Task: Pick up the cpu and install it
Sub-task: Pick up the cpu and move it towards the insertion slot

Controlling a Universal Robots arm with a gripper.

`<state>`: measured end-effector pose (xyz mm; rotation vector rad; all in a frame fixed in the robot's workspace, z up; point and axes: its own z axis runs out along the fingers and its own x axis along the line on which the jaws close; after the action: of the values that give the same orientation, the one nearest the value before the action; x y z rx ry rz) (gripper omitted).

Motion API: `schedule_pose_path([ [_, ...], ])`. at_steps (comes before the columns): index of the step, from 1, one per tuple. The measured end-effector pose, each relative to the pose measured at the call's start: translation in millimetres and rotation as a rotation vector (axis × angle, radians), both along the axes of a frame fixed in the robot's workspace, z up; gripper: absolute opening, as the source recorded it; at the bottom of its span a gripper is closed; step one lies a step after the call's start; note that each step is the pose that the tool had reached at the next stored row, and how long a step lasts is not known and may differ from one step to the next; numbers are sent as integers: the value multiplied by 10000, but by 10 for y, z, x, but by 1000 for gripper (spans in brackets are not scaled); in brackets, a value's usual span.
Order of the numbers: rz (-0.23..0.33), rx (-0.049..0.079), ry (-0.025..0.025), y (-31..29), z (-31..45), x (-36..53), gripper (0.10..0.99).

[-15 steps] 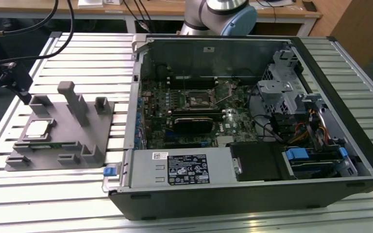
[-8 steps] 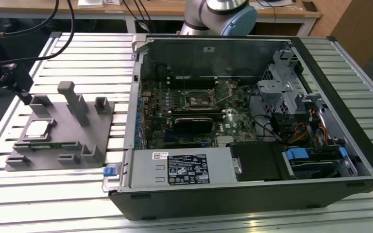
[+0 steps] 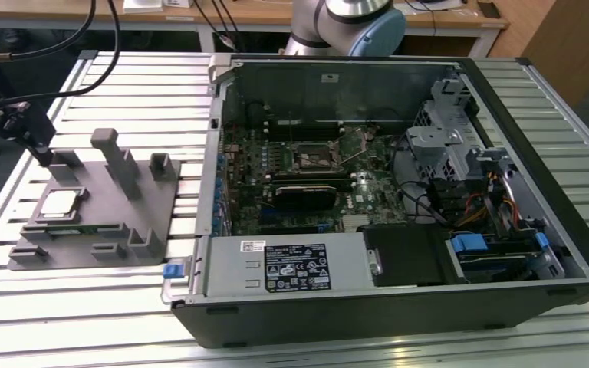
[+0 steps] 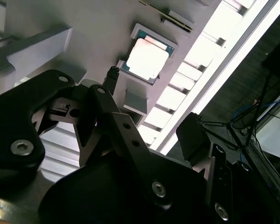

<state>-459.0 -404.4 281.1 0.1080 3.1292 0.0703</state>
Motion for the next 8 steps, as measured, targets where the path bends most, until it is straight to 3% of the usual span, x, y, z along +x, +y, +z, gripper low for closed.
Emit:
schedule_pose_path([
  [8, 10, 14, 0, -24, -65, 1, 776],
])
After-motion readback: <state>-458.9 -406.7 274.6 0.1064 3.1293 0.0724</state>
